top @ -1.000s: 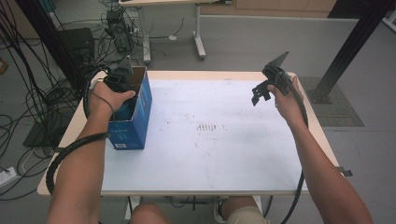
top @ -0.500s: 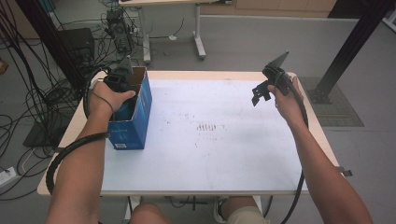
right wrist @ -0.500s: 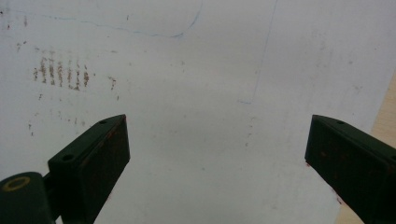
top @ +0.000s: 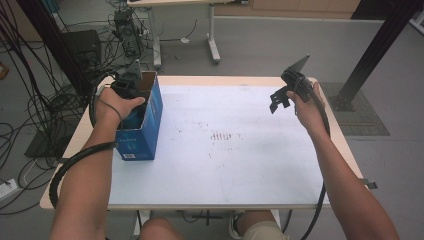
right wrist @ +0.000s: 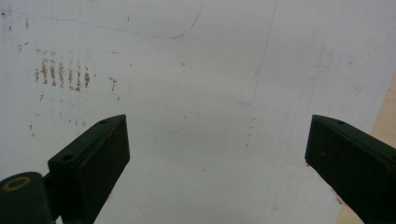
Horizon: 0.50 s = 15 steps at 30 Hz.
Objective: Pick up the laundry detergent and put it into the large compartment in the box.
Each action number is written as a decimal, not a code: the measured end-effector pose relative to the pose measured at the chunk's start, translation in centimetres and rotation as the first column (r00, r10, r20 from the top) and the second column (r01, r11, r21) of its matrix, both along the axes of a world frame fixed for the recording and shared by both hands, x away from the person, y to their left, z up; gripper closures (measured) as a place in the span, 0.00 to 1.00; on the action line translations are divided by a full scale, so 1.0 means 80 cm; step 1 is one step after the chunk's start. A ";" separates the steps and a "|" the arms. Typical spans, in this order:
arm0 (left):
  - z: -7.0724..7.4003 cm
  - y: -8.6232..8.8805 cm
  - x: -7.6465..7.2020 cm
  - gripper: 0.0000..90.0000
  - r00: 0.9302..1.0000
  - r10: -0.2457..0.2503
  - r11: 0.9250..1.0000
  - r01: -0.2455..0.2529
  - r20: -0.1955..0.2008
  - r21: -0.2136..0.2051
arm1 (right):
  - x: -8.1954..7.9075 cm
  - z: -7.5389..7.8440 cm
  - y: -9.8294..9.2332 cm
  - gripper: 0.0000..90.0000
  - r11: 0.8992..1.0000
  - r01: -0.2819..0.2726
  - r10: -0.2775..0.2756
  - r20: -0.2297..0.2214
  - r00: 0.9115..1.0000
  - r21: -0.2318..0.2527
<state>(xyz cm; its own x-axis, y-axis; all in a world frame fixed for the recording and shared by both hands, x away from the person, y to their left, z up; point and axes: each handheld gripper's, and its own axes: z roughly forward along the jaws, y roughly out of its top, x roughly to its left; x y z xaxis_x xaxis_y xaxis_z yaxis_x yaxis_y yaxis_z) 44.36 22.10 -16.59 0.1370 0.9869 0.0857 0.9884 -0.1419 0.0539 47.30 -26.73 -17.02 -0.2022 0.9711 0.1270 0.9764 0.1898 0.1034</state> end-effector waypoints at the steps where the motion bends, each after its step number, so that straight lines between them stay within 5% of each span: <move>1: 0.000 0.000 0.000 0.41 1.000 0.001 1.000 -0.001 -0.002 0.000 | 0.000 0.000 0.000 0.07 1.000 -0.001 0.001 0.000 1.000 0.000; 15: 0.000 0.000 0.000 0.41 1.000 0.001 1.000 -0.001 0.000 0.001 | 0.000 0.000 0.000 0.07 1.000 0.003 -0.003 -0.004 1.000 -0.002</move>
<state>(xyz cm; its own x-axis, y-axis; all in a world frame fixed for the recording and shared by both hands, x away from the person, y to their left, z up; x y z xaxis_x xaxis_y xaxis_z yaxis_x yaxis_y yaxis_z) 44.38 22.07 -16.61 0.1357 0.9870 0.0866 0.9886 -0.1407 0.0538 47.32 -26.70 -17.01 -0.1991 0.9719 0.1253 0.9772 0.1874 0.0994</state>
